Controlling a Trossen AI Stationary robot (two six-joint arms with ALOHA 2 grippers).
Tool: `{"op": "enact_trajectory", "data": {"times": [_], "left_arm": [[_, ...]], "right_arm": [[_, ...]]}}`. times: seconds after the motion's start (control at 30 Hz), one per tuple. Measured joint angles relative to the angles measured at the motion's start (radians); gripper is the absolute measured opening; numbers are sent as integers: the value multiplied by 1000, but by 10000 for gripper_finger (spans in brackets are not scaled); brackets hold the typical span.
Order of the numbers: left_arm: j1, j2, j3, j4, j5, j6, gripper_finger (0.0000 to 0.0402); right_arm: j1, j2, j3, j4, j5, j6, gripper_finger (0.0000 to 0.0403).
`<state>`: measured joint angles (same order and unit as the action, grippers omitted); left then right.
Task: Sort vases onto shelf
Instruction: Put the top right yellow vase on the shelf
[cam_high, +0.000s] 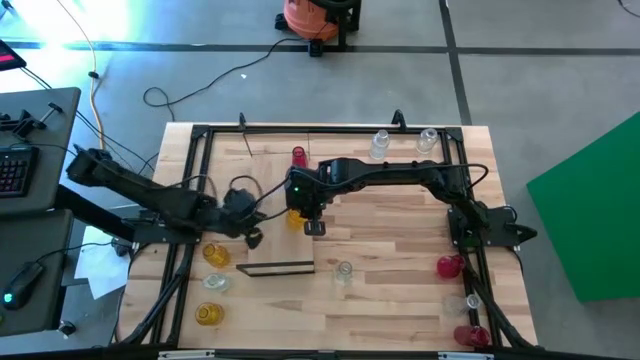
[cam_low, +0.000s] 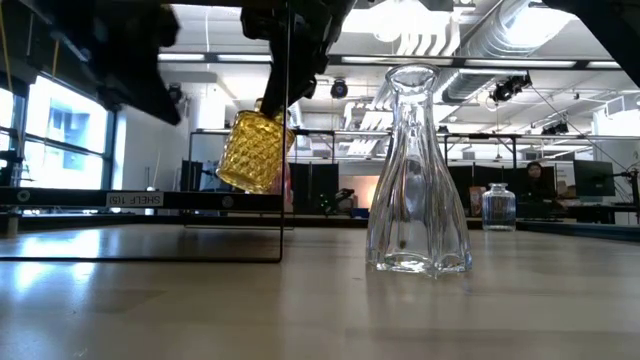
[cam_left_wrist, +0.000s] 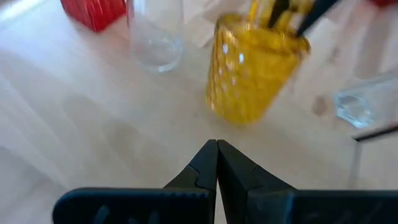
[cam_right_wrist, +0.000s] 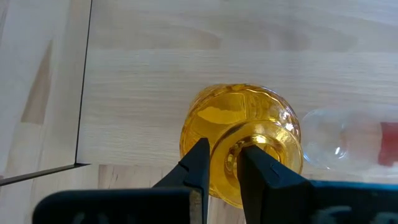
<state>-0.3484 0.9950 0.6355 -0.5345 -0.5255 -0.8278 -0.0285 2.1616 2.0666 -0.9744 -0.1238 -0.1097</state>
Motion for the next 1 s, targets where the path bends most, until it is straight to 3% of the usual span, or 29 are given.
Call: {"op": "enact_trajectory", "data": {"times": [0.13,0.27,0.43,0.67,0.87,1.0], "left_arm": [[-54,-185,-70,-17,-20,-50,0],[-65,-377,-139,-12,-31,-7,0],[-65,-521,-304,157,-29,-29,0],[-64,-512,-420,447,-16,4,0],[-57,-457,-447,536,108,88,0],[-24,-397,-461,557,114,81,0]], "right_arm": [[0,0,0,-1,-1,4,35],[0,0,0,-3,-1,8,35],[0,0,0,0,-2,8,35],[0,0,0,0,-4,9,35],[-6,0,0,0,-4,16,35],[-14,0,0,0,-4,23,35]]}}
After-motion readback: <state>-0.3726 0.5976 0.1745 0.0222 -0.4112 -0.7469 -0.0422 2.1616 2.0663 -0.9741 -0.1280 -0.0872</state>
